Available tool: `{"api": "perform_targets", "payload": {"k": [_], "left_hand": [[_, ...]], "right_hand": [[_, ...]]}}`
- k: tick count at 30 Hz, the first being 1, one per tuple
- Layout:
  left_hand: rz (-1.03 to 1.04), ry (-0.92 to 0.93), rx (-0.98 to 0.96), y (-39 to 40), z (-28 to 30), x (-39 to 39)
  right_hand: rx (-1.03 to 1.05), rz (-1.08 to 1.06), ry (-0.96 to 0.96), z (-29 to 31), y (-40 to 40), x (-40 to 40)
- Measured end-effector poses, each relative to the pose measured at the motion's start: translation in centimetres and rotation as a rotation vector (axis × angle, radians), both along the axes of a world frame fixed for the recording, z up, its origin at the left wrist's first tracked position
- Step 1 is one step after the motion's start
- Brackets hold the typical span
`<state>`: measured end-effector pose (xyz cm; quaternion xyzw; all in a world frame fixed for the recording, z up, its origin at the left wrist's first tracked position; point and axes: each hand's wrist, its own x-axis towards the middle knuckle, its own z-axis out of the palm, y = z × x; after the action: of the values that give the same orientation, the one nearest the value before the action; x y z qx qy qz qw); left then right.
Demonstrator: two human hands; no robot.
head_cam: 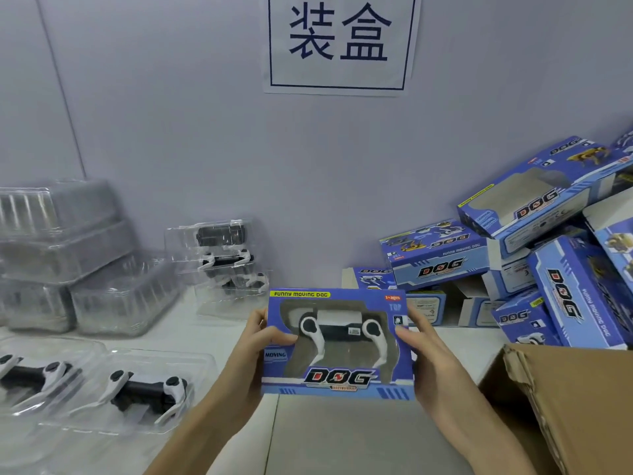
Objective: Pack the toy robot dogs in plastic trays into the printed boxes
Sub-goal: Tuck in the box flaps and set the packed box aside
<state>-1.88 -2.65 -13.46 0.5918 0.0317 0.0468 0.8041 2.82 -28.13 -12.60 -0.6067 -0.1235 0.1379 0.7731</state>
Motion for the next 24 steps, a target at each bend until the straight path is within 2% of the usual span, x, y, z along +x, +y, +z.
{"api": "perform_targets", "payload": {"k": [2,8,12,15,19,22,24], "left_hand": [[0.028,-0.036,-0.021,0.4,0.1,0.0],[0.061,-0.033,-0.051,1.1,-0.4,0.3],[0.063,-0.043,-0.067,1.0,-0.4,0.3],[0.069,-0.125,-0.129,1.2,-0.1,0.5],[0.218,-0.235,-0.137,1.6,1.2,0.3],[0.291,-0.216,-0.165,2.1,1.2,0.3],[0.31,-0.191,-0.151,2.0,1.2,0.4]], "right_hand": [[-0.106,0.016,-0.054,0.2,-0.3,-0.1],[-0.235,0.054,-0.169,1.5,-0.9,-0.6],[-0.246,0.021,-0.176,2.0,-1.2,-1.1],[-0.228,-0.061,-0.18,2.5,-1.2,-1.4],[-0.078,-0.198,-0.21,3.4,-0.5,-2.0],[0.22,-0.323,-0.169,4.4,-0.1,-2.3],[0.448,-0.236,-0.098,5.1,-0.4,-2.7]]}}
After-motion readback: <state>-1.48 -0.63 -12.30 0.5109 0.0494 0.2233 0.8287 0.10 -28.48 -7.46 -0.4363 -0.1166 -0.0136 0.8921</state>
